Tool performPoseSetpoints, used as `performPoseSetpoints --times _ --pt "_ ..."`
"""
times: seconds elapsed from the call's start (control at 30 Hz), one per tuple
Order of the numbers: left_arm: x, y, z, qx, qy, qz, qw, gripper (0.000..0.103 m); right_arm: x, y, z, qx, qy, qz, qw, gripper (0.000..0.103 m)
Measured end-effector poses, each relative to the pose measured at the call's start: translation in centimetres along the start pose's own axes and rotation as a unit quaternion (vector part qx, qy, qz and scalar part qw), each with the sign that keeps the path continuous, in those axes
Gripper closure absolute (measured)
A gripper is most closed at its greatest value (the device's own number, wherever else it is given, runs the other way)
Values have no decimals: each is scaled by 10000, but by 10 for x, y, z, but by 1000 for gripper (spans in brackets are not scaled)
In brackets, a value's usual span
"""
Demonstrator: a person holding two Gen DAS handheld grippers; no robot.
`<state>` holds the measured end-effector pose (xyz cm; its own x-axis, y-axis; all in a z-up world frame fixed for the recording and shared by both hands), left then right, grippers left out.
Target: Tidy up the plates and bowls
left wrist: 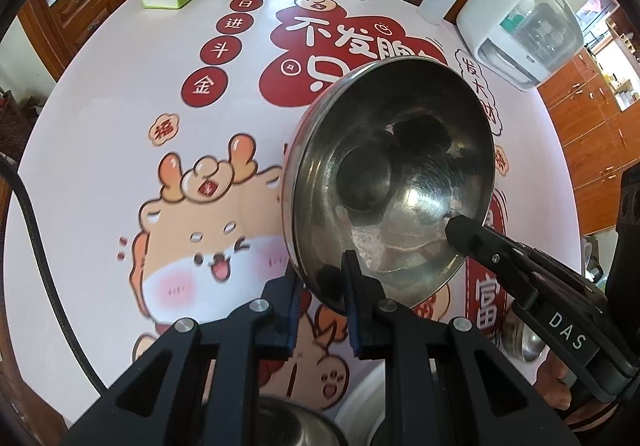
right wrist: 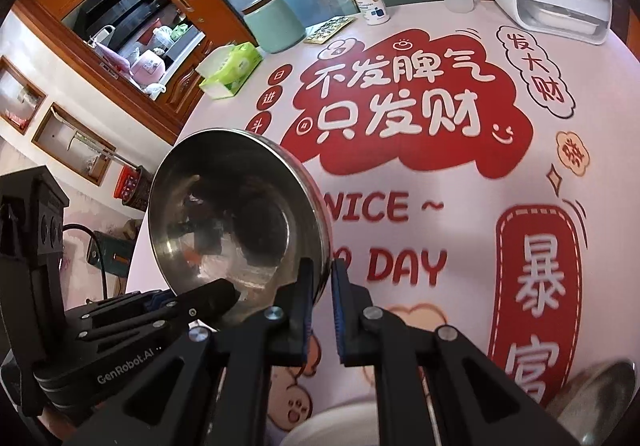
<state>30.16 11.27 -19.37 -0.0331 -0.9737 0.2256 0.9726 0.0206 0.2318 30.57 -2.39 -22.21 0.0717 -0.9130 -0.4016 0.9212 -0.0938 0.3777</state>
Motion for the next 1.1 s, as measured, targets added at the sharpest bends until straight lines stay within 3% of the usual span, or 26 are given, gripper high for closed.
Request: performPoseSetpoints --times 0.63,1.1 --pt "-29 -94 59 25 56 -57 10000 85 -51 -87 38 -51 68 135 9999 94" --pt "-55 -160 73 -183 -15 25 9998 85 -75 -151 46 -302 31 175 9994 93"
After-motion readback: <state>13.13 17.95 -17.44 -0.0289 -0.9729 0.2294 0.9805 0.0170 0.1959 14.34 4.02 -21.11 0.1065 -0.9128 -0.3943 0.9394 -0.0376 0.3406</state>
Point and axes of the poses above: each gripper's, at about its wrist camera, not at the fingertips, and z roughly against the way its jaws point, x to its right, y to its top, the point moved 6 cm from there along -z, roughly the way its jaws point
